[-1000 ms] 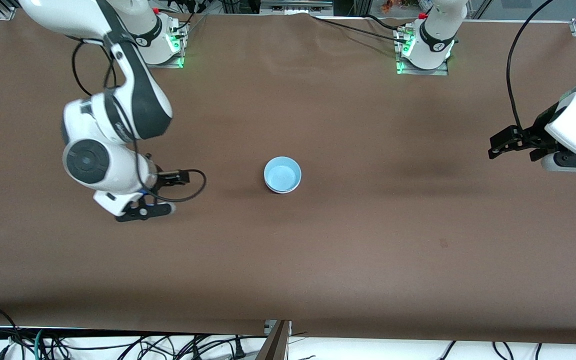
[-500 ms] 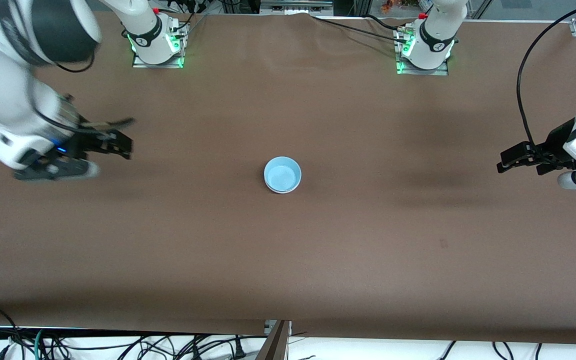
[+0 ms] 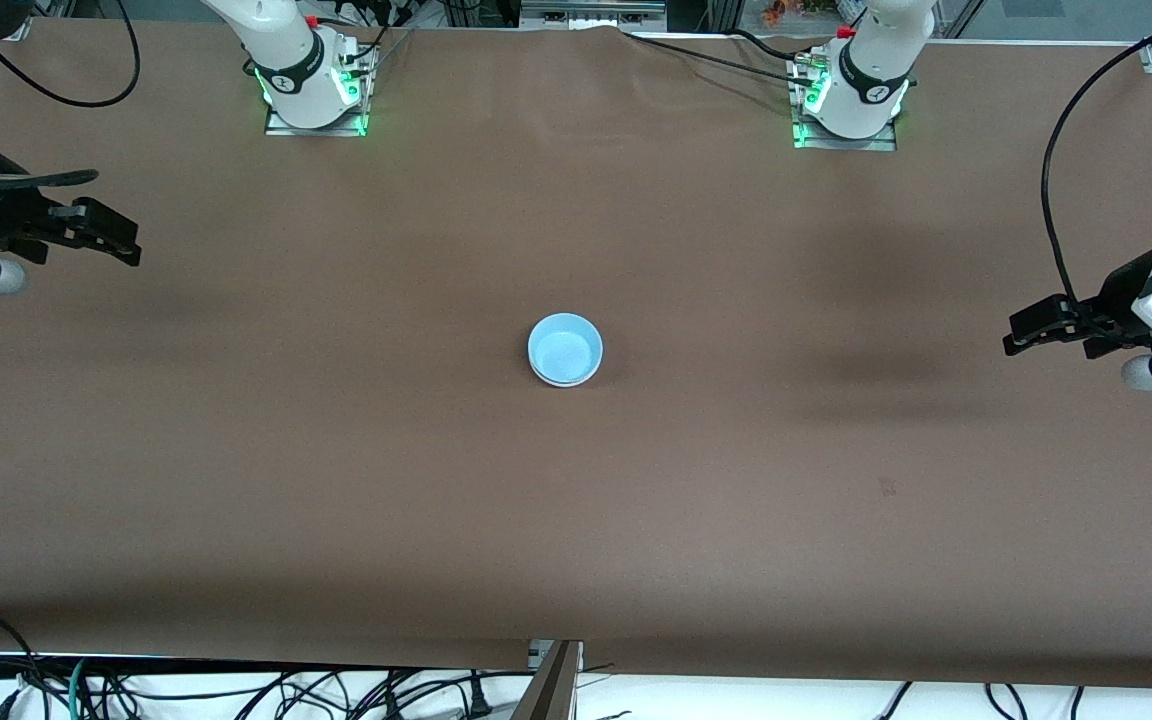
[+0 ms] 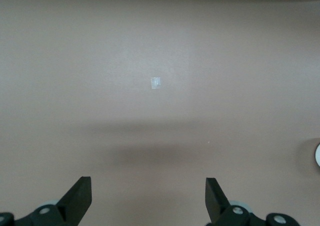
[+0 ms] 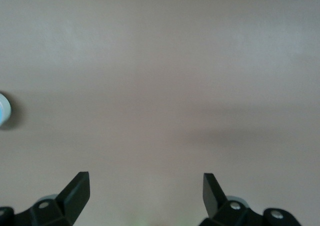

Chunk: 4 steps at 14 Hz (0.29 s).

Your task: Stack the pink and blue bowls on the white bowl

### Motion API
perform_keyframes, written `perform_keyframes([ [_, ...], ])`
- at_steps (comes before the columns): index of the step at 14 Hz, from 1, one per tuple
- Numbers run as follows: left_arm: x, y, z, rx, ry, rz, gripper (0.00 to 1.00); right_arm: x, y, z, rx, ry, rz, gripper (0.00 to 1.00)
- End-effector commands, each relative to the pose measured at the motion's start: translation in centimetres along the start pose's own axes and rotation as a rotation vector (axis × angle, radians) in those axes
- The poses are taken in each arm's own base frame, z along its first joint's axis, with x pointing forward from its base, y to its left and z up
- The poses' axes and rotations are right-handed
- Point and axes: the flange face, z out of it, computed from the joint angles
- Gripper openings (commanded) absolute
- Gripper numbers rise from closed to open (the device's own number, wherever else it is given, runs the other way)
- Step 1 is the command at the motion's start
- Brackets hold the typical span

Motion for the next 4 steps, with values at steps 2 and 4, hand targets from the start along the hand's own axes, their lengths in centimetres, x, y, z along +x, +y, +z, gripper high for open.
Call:
perform_keyframes([
  [2,1.21,-0.77,-0.67,0.012,0.019,0.024,1.0,-1.42,0.48,0.03,-0.014,-0.049,-0.011,1.0],
  [4,1.49,-1.29,-0.67,0.005,0.022,0.017,1.0,-1.32,0.36,0.31,-0.014,-0.058,-0.009,1.0],
])
